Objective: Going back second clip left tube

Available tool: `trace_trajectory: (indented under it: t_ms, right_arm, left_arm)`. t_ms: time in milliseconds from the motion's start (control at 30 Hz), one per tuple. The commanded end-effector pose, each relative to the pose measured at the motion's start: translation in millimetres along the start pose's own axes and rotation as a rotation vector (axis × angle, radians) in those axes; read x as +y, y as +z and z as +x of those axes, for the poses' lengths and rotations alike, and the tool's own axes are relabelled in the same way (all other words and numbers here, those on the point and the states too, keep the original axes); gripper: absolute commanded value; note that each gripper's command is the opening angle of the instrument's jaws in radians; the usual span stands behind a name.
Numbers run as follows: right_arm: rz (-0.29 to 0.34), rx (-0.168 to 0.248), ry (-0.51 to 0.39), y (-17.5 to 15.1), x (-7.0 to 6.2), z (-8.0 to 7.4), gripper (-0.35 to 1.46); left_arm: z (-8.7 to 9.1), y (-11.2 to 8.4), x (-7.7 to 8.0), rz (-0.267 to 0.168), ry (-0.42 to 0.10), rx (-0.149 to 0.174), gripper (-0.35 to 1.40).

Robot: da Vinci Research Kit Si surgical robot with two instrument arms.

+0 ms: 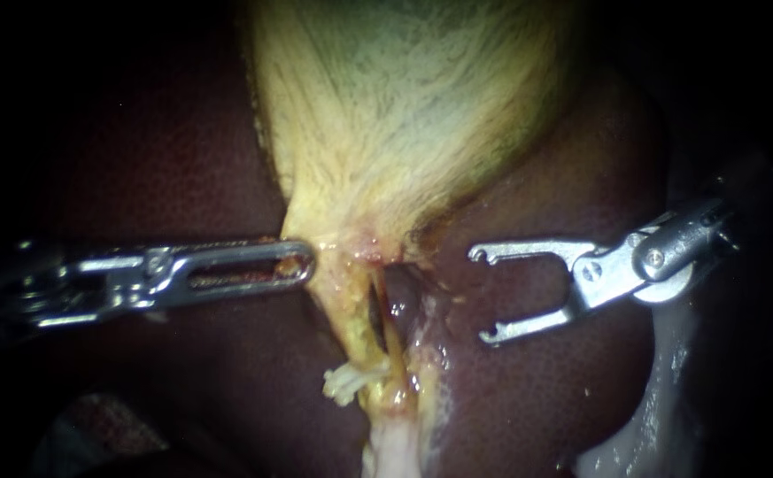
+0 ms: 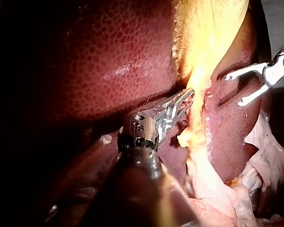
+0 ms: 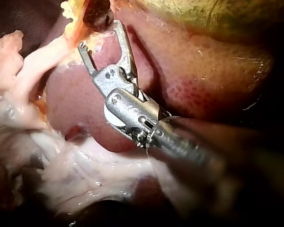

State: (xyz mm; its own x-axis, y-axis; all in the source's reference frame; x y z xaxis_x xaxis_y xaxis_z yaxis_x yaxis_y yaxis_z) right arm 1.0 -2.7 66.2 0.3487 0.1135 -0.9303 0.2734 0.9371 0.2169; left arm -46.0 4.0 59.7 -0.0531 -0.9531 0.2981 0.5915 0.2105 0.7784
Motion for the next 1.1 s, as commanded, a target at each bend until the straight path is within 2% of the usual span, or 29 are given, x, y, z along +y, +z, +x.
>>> trace_trajectory:
  t_ms: [33,200,400,1100]
  right_arm:
    - [0.0,0.001,0.001,-0.1,0.0,-0.1,0.6]
    - [0.002,0.001,0.0,-0.7,-0.2,-0.2,0.6]
    - [0.004,0.002,-0.001,-0.9,-0.3,-0.3,0.6]
    - [0.005,0.002,-0.001,-1.1,-0.5,-0.2,0.6]
  left_arm:
    - [0.0,0.4,-0.1,0.001,0.001,0.002,-0.35]
    - [0.2,2.4,-0.2,0.001,0.0,-0.003,-0.35]
    - [1.2,4.1,0.2,-0.009,0.009,0.013,-0.35]
    - [1.2,4.2,0.2,-0.007,0.009,0.015,-0.35]
